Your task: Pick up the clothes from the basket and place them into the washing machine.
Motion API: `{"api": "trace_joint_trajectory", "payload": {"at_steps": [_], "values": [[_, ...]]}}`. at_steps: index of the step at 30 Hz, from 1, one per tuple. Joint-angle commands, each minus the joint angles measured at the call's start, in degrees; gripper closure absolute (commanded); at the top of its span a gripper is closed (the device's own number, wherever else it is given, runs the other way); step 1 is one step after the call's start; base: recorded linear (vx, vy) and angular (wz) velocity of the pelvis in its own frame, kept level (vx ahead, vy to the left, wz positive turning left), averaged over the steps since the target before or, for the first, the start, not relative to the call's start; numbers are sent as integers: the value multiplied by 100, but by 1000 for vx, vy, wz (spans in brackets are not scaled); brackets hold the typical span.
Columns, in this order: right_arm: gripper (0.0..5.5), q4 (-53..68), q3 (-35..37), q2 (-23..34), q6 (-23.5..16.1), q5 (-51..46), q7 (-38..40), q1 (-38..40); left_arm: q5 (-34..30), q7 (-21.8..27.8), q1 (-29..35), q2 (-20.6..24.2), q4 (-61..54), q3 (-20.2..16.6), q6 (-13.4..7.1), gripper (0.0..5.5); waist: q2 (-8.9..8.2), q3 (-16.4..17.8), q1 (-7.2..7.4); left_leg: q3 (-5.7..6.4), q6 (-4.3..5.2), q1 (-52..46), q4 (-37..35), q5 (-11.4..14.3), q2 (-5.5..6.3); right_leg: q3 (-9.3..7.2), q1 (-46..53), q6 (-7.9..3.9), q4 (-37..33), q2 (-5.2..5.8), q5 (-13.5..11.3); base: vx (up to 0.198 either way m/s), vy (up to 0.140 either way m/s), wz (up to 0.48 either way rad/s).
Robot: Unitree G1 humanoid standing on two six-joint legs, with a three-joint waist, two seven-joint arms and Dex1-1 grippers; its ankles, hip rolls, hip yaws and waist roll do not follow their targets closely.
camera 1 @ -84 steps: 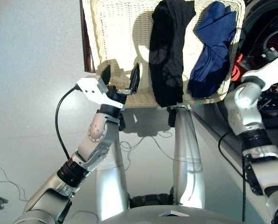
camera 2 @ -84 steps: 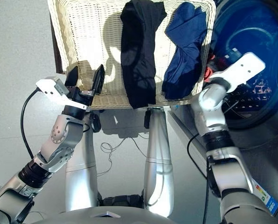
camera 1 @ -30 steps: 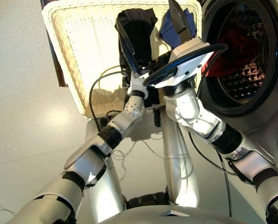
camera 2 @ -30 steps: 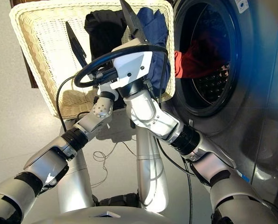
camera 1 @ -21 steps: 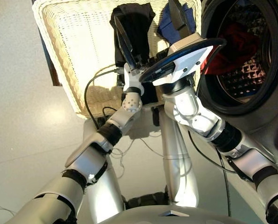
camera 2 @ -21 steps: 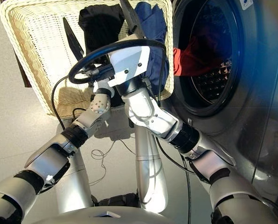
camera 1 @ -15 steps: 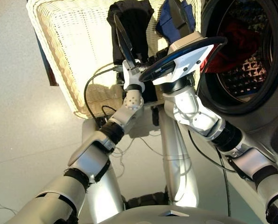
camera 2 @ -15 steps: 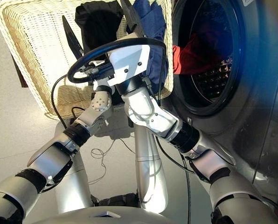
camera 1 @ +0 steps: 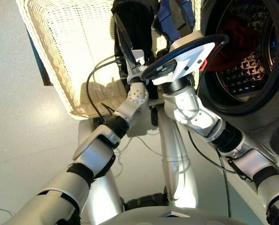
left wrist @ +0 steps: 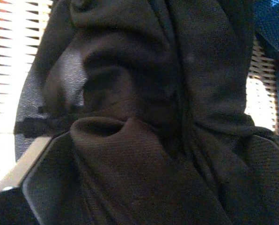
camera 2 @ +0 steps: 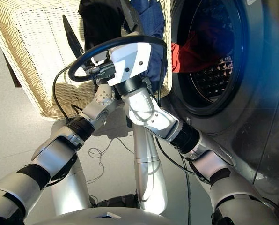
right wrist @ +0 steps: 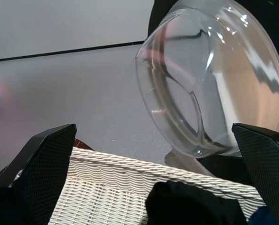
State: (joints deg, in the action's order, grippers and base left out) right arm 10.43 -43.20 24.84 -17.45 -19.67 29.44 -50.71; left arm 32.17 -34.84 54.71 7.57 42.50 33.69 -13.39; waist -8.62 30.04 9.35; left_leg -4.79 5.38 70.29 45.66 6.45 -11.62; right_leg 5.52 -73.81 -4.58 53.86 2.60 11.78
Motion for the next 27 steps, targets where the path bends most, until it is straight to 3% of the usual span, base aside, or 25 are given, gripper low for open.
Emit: {"api": "trace_joint_trajectory", "payload": {"at_steps": [1,9,12,19,27], "values": [[0,628,130,-280,-232,-105,-41,-6,442,254,301,-234,802,13,263,550,-6,-25,135,105,114,-2,680,556,89,-312,-170,-155,-101,67,-139,0,0,0],[0,369,367,21,-260,-422,-59,185,176,153,53,-14,13,148,207,550,109,-25,18,107,95,-25,520,470,149,-323,-126,-143,-218,146,-218,0,0,0],[0,202,514,190,-310,-632,-138,292,-220,138,-152,180,-338,199,217,550,132,-25,-23,100,104,-85,454,442,166,-321,-56,-127,-278,173,-245,0,0,0],[0,105,936,803,-595,-1336,-340,601,-1277,-44,-889,986,-1847,116,112,550,120,-25,-114,139,123,-235,356,413,178,-331,108,-116,-353,195,-243,0,0,0],[0,266,942,1517,-782,-2167,-937,891,-2192,170,-1561,1874,-3031,117,27,550,191,-25,-231,49,194,-921,-500,112,219,-390,847,-115,-1092,354,-485,8,-2,88]]}}
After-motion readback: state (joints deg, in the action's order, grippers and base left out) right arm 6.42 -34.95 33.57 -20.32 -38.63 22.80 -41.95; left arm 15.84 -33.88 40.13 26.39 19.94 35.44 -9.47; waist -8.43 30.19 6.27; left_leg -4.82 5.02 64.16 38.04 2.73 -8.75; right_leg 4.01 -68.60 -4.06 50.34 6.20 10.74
